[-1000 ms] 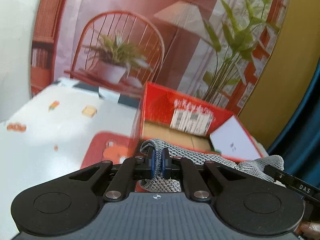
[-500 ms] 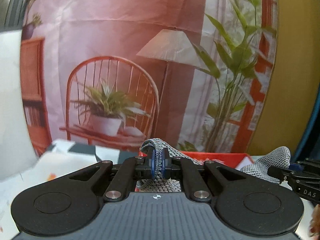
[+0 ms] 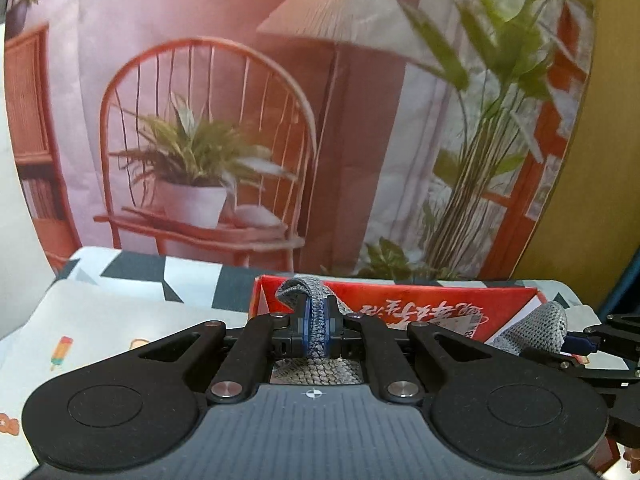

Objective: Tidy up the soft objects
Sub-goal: 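Lift the grey sock with the left tool and release it into the red box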

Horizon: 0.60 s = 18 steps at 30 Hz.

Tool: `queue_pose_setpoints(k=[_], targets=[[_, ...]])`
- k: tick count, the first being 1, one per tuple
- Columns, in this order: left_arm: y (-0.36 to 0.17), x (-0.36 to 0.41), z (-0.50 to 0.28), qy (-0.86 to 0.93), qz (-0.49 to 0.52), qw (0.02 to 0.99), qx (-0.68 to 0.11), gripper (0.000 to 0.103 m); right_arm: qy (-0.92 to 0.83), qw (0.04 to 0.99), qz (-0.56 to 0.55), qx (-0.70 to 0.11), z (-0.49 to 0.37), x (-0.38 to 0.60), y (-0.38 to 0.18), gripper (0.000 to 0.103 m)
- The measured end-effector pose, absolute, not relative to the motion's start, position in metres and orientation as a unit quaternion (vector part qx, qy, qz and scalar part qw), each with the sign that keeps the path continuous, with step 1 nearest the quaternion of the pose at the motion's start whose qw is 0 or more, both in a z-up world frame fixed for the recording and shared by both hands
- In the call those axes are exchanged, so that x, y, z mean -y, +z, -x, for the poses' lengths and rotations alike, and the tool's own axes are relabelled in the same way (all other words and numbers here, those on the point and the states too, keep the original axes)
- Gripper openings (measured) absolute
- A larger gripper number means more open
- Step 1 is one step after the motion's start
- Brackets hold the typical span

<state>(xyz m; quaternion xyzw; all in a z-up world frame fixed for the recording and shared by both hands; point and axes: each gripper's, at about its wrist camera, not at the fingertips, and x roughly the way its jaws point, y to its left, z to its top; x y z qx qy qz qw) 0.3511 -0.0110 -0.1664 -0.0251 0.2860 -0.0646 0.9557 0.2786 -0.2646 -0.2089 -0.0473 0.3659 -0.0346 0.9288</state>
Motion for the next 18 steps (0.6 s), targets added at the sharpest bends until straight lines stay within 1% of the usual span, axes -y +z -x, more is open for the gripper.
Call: queue_pose_setpoints(k=[6,7,9,10,11,13,16,18], targets=[[-0.175,0.01,-0.365,-0.079,0.023,0.948,-0.308,0.008,-0.033,0.922,0.04,-0.383,-0.294,0.271,-0.221,0.022],[-0.176,0.011,-0.368,-0.087,0.021,0.946,-0.311,0.009,-0.036,0.921,0.038,-0.385,-0.296,0.272,-0.223,0.023],[-0.178,0.014,-0.369,-0.098,0.012,0.944,-0.316,0.015,-0.041,0.919,0.031,-0.39,-0.298,0.274,-0.226,0.028],[-0.178,0.015,-0.369,-0.102,0.008,0.943,-0.316,0.025,-0.042,0.919,0.027,-0.392,-0.299,0.276,-0.227,0.031],[-0.178,0.017,-0.368,-0.106,0.004,0.943,-0.315,0.04,-0.043,0.918,0.026,-0.393,-0.298,0.276,-0.228,0.035],[-0.178,0.018,-0.365,-0.114,0.003,0.945,-0.306,0.055,-0.048,0.92,0.024,-0.389,-0.297,0.277,-0.227,0.036],[-0.174,0.019,-0.36,-0.132,0.001,0.944,-0.302,0.059,-0.05,0.923,0.018,-0.381,-0.293,0.278,-0.223,0.041],[-0.17,0.019,-0.355,-0.141,0.0,0.944,-0.299,0.064,-0.05,0.925,0.018,-0.377,-0.289,0.276,-0.22,0.043]])
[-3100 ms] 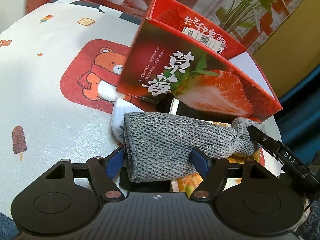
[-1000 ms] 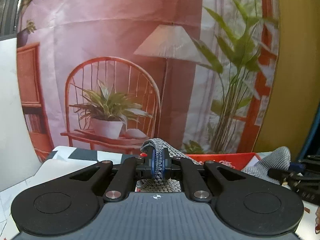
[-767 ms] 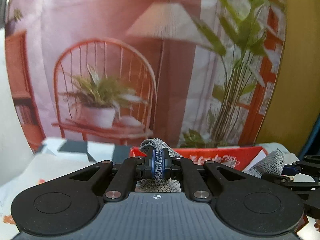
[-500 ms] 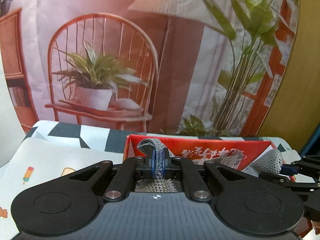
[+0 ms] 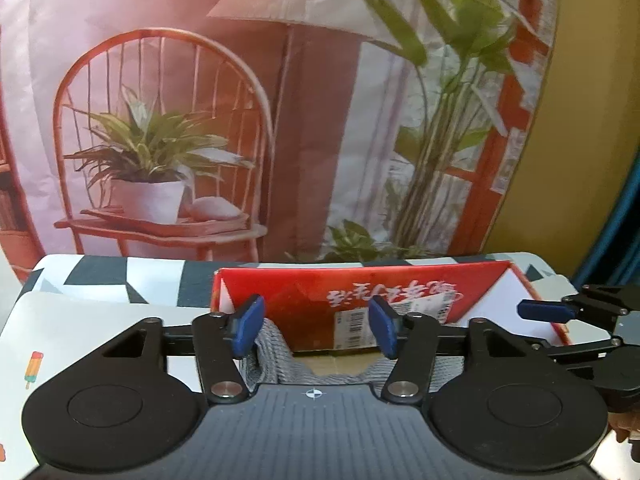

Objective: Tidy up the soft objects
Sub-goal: 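Lift the grey sock with the left tool and release it into the red box, then lower the left tool onto the orange floral cloth and grasp it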

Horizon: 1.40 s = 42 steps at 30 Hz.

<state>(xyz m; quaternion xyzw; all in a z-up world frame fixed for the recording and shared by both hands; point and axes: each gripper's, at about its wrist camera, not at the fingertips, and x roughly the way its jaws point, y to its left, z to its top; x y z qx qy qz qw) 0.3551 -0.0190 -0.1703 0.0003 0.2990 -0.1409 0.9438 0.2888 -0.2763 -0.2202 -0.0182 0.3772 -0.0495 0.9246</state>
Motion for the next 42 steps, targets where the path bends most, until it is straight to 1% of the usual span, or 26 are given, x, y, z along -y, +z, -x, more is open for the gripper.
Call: queue_pose_setpoints(k=[6,9,10,11,12,14,15,16,17,20,25,30,36,42], targets=[[-0.162,0.017,-0.334,-0.151,-0.005,0.943,-0.297,0.072,-0.046,0.932,-0.002,-0.359,-0.27,0.269,-0.208,0.044],[-0.159,0.013,-0.32,-0.151,-0.004,0.942,-0.298,0.087,-0.042,0.936,-0.015,-0.348,-0.259,0.265,-0.203,0.048],[-0.158,0.012,-0.315,-0.152,-0.005,0.943,-0.298,0.096,-0.041,0.938,-0.018,-0.345,-0.254,0.263,-0.2,0.052],[-0.157,0.011,-0.31,-0.15,-0.007,0.943,-0.297,0.103,-0.04,0.939,-0.021,-0.341,-0.25,0.261,-0.198,0.055],[-0.156,0.01,-0.304,-0.146,-0.011,0.944,-0.296,0.103,-0.04,0.94,-0.024,-0.337,-0.245,0.259,-0.196,0.058],[-0.154,0.009,-0.295,-0.141,-0.018,0.943,-0.302,0.103,-0.04,0.943,-0.03,-0.329,-0.237,0.257,-0.193,0.078],[-0.153,0.008,-0.291,-0.14,-0.019,0.942,-0.303,0.103,-0.043,0.944,-0.034,-0.325,-0.232,0.256,-0.191,0.082],[-0.153,0.007,-0.285,-0.141,-0.018,0.942,-0.305,0.103,-0.047,0.945,-0.039,-0.32,-0.227,0.254,-0.189,0.089],[-0.152,0.006,-0.28,-0.142,-0.016,0.941,-0.307,0.103,-0.05,0.946,-0.044,-0.316,-0.222,0.253,-0.187,0.094],[-0.153,0.003,-0.259,-0.135,-0.007,0.941,-0.31,0.103,-0.061,0.95,-0.061,-0.3,-0.206,0.249,-0.18,0.102],[-0.163,-0.003,-0.223,-0.138,0.013,0.939,-0.316,0.103,-0.069,0.957,-0.075,-0.273,-0.173,0.241,-0.173,0.103],[-0.186,-0.011,-0.195,-0.137,0.036,0.929,-0.341,0.103,-0.068,0.958,-0.088,-0.265,-0.141,0.232,-0.179,0.103],[-0.215,-0.015,-0.173,-0.133,0.046,0.916,-0.376,0.103,-0.063,0.951,-0.092,-0.289,-0.108,0.218,-0.205,0.103],[-0.238,-0.011,-0.158,-0.14,0.065,0.906,-0.393,0.102,-0.063,0.937,-0.106,-0.326,-0.084,0.21,-0.238,0.101]])
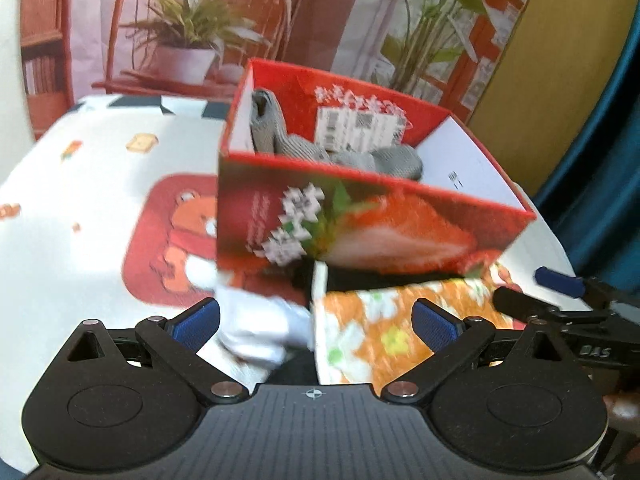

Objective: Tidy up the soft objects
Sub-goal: 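Lower the left tool onto the orange floral cloth and grasp it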

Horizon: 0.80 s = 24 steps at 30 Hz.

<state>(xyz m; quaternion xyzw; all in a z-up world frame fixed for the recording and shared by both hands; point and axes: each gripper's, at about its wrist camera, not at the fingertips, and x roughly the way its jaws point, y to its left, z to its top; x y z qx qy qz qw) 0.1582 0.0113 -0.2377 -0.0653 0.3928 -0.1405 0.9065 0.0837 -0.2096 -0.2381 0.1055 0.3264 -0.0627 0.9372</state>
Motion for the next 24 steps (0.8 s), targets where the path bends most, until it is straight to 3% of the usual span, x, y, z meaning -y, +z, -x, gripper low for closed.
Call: queue_pose_setpoints(k=[9,13,24], targets=[[-0.262,-0.007,-0.153,-0.173,0.094,0.885,-0.422,0.076,-0.055,0.928,-0.099,-0.355,-0.077,0.196,-0.262,0.096],[-0.268,-0.012,-0.154,-0.173,0.109,0.881,-0.427,0.055,-0.05,0.923,-0.101,-0.368,-0.081,0.196,-0.268,0.096],[-0.282,-0.006,-0.158,-0.187,0.127,0.864,-0.45,0.053,-0.039,0.914,-0.108,-0.39,-0.083,0.191,-0.279,0.095]])
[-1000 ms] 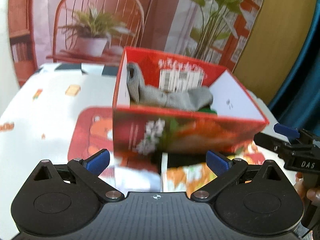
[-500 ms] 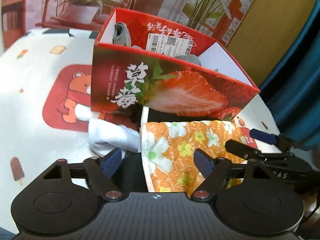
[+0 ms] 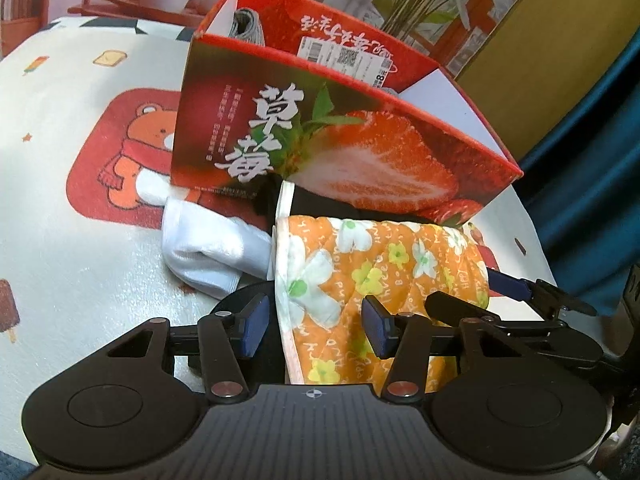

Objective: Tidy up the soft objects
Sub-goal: 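Lower the left tool onto the orange floral cloth and grasp it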

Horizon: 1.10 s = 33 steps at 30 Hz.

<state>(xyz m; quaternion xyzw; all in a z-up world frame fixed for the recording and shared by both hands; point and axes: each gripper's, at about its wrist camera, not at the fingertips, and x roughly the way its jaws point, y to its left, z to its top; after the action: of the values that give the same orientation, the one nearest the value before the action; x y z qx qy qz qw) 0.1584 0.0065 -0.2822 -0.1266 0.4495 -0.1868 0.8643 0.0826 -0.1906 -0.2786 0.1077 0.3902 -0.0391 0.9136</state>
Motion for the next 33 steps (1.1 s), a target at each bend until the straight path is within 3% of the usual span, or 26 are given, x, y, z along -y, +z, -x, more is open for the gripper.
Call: queue_pose_setpoints(k=[19,27,33], targets=[[-0.2904,-0.0025,-0.1628,-0.196,0.132,0.857,-0.457,0.053,-0.035,0.906,-0.129,-0.402,-0.0822,0.1969,-0.2829,0.087],[-0.2908,-0.0052,-0.1626,-0.193,0.142,0.857,-0.457,0.053,-0.019,0.906,-0.14,-0.399,-0.0801,0.1974,-0.2784,0.076],[-0.2889,-0.006,-0.1602,-0.193,0.143,0.859,-0.453,0.054,-0.011,0.907,-0.139,-0.397,-0.0797,0.196,-0.2765,0.062]])
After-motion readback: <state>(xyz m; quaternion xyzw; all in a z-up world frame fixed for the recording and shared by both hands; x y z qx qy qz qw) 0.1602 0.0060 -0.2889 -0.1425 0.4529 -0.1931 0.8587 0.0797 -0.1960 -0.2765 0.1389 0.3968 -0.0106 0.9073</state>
